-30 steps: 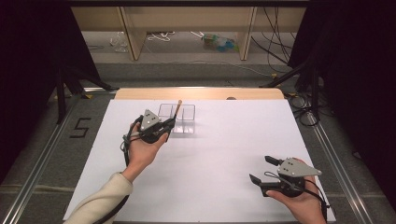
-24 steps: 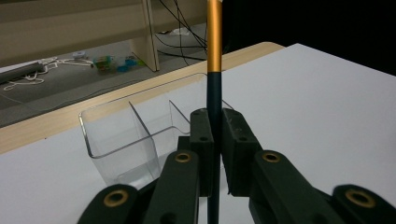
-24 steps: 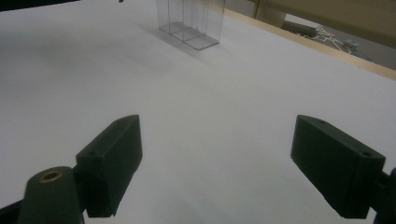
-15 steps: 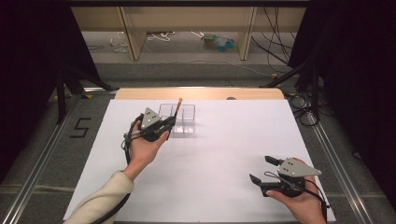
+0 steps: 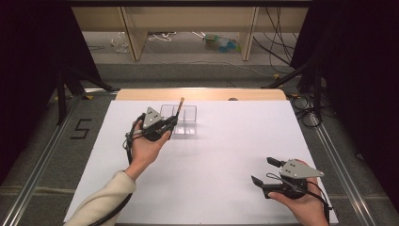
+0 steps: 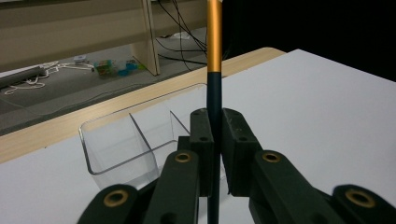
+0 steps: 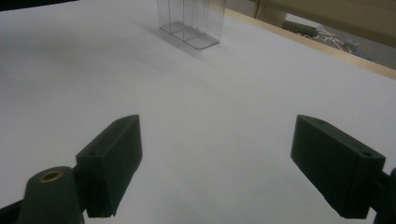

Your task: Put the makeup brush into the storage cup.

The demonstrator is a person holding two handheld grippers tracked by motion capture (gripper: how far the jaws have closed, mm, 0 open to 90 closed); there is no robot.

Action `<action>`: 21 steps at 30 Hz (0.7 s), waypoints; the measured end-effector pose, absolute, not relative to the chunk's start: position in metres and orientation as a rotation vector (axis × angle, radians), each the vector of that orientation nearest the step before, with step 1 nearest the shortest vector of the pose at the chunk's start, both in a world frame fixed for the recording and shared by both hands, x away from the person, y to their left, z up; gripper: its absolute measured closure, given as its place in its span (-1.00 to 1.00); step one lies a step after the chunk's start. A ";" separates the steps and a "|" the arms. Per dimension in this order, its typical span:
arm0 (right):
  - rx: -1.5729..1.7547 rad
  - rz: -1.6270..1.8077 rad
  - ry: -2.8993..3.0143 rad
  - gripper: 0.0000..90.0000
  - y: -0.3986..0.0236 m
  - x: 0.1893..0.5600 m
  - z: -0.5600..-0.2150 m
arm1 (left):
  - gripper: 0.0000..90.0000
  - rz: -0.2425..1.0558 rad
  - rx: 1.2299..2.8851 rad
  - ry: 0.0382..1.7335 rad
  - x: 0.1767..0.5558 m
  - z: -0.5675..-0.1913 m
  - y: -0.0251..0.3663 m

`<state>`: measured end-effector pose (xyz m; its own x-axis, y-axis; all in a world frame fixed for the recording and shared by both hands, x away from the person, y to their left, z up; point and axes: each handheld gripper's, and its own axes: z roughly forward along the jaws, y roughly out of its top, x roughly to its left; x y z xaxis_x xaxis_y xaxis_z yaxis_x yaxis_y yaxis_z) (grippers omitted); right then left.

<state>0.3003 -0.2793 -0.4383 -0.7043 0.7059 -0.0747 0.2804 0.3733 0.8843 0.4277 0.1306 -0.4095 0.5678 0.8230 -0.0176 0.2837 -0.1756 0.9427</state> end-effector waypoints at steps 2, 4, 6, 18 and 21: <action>0.853 1.286 2.193 -0.61 -0.279 0.300 -0.438 | 0.85 0.631 1.731 0.923 0.428 -0.409 0.131; 0.852 1.285 2.194 -0.61 -0.279 0.300 -0.438 | 0.85 0.630 1.732 0.921 0.429 -0.409 0.131; 0.854 1.285 2.194 -0.61 -0.279 0.300 -0.438 | 0.85 0.630 1.729 0.923 0.429 -0.409 0.130; 0.851 1.285 2.195 -0.61 -0.279 0.300 -0.438 | 0.85 0.630 1.733 0.917 0.432 -0.407 0.129; 0.853 1.285 2.193 -0.61 -0.279 0.300 -0.438 | 0.85 0.630 1.733 0.917 0.432 -0.407 0.129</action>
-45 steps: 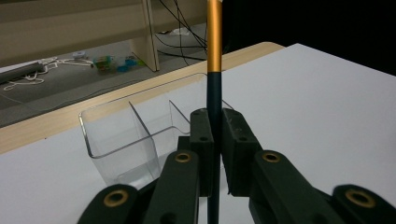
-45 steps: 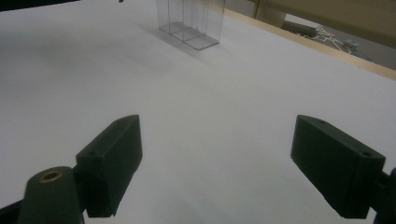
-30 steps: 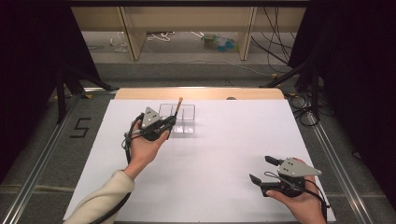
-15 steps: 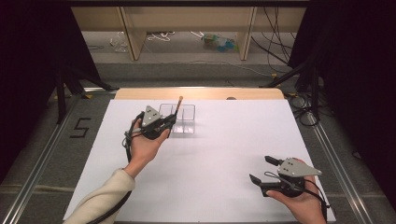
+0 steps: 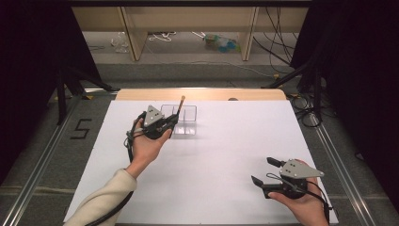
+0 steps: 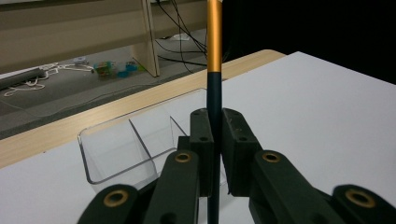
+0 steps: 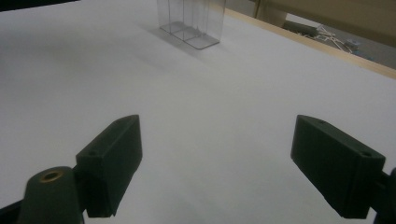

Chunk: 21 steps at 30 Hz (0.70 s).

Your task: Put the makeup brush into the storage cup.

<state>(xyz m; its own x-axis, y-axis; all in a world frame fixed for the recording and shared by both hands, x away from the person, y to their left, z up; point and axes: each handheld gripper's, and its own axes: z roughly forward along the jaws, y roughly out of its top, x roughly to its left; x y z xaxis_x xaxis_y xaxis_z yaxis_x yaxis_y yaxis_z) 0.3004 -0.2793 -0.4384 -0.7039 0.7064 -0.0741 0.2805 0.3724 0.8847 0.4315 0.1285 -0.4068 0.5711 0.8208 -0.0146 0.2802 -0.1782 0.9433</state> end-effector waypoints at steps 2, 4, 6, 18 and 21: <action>0.853 1.284 2.195 -0.61 -0.279 0.300 -0.438 | 0.85 0.631 1.731 0.917 0.432 -0.406 0.128; 0.854 1.286 2.193 -0.61 -0.279 0.300 -0.438 | 0.85 0.631 1.727 0.918 0.432 -0.406 0.128; 0.855 1.285 2.194 -0.61 -0.279 0.300 -0.438 | 0.85 0.631 1.728 0.918 0.432 -0.405 0.128; 0.861 1.278 2.200 -0.61 -0.280 0.300 -0.438 | 0.85 0.629 1.723 0.913 0.434 -0.403 0.125; 0.861 1.278 2.201 -0.61 -0.280 0.300 -0.438 | 0.85 0.628 1.724 0.913 0.435 -0.403 0.125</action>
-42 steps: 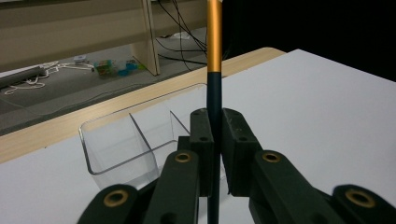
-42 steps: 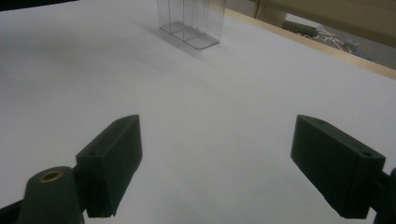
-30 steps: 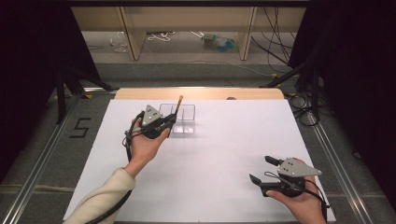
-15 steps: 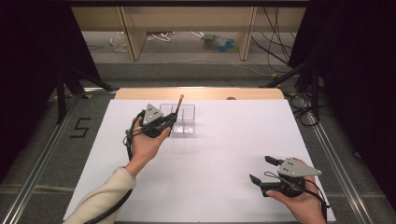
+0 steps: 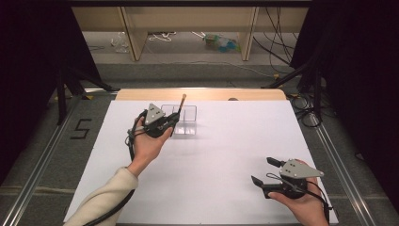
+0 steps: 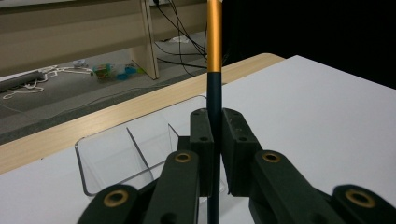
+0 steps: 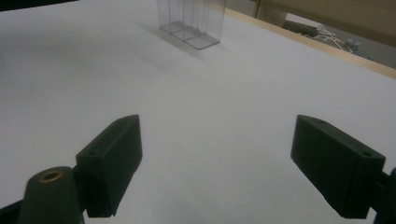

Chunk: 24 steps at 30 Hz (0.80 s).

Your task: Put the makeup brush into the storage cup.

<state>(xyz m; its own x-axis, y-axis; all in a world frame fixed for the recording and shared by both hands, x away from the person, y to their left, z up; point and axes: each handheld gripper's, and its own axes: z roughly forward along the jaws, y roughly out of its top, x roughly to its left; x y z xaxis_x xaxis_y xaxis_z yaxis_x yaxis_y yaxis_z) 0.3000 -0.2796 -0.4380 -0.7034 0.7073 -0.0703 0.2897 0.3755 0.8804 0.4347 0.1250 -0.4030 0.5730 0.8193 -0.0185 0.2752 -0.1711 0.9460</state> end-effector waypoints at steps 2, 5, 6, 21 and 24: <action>0.859 1.287 2.194 -0.61 -0.279 0.300 -0.438 | 0.85 0.634 1.724 0.907 0.435 -0.402 0.125; 0.862 1.279 2.198 -0.61 -0.280 0.300 -0.438 | 0.85 0.636 1.719 0.910 0.436 -0.401 0.126; 0.858 1.292 2.194 -0.61 -0.279 0.301 -0.439 | 0.85 0.637 1.718 0.910 0.436 -0.401 0.126; 0.856 1.293 2.192 -0.61 -0.279 0.301 -0.439 | 0.85 0.637 1.709 0.904 0.439 -0.398 0.123; 0.855 1.294 2.192 -0.61 -0.279 0.301 -0.439 | 0.85 0.635 1.708 0.904 0.440 -0.397 0.123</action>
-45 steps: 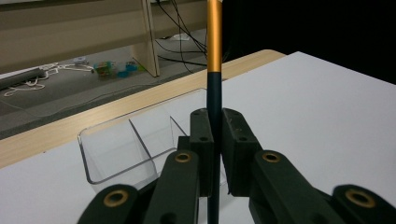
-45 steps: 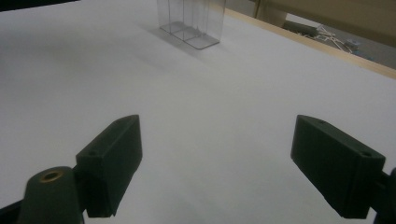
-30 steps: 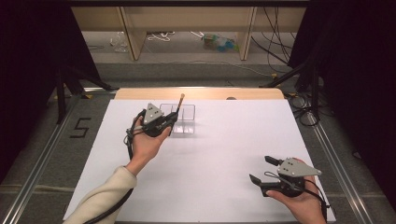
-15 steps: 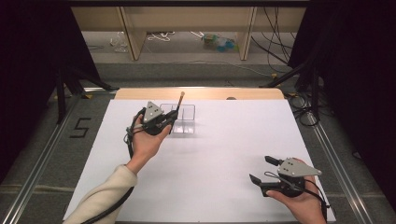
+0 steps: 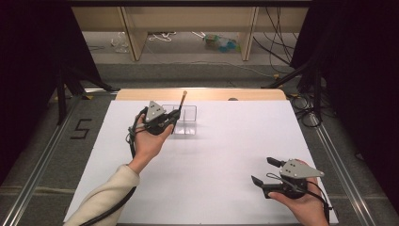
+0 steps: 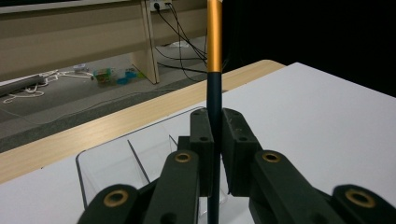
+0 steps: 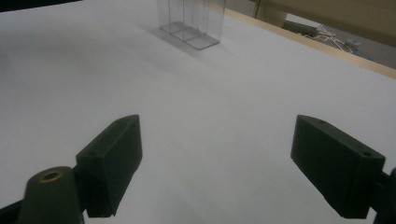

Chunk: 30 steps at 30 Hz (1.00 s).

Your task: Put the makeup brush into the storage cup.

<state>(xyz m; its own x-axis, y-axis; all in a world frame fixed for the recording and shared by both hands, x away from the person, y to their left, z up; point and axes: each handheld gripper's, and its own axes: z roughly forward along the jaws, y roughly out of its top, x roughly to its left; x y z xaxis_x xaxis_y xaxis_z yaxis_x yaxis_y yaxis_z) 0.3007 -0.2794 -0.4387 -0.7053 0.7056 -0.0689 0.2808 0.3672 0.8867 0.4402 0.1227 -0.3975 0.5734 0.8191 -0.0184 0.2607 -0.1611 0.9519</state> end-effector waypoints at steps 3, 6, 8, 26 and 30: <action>0.855 1.295 2.191 -0.61 -0.279 0.301 -0.439 | 0.85 0.635 1.708 0.904 0.441 -0.397 0.122; 0.856 1.294 2.193 -0.61 -0.279 0.301 -0.439 | 0.85 0.635 1.705 0.901 0.441 -0.397 0.121; 0.853 1.293 2.193 -0.61 -0.280 0.301 -0.439 | 0.85 0.636 1.706 0.901 0.441 -0.396 0.121; 0.856 1.295 2.193 -0.61 -0.279 0.301 -0.439 | 0.85 0.639 1.692 0.901 0.445 -0.394 0.119; 0.856 1.295 2.193 -0.61 -0.279 0.301 -0.439 | 0.85 0.642 1.696 0.895 0.446 -0.393 0.119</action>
<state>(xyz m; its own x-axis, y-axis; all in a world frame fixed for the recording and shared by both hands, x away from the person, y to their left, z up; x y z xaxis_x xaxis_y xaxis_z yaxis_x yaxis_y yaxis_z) 0.3008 -0.2795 -0.4389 -0.7060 0.7050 -0.0671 0.2818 0.3666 0.8867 0.4459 0.1187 -0.3933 0.5741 0.8187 -0.0156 0.2476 -0.1554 0.9563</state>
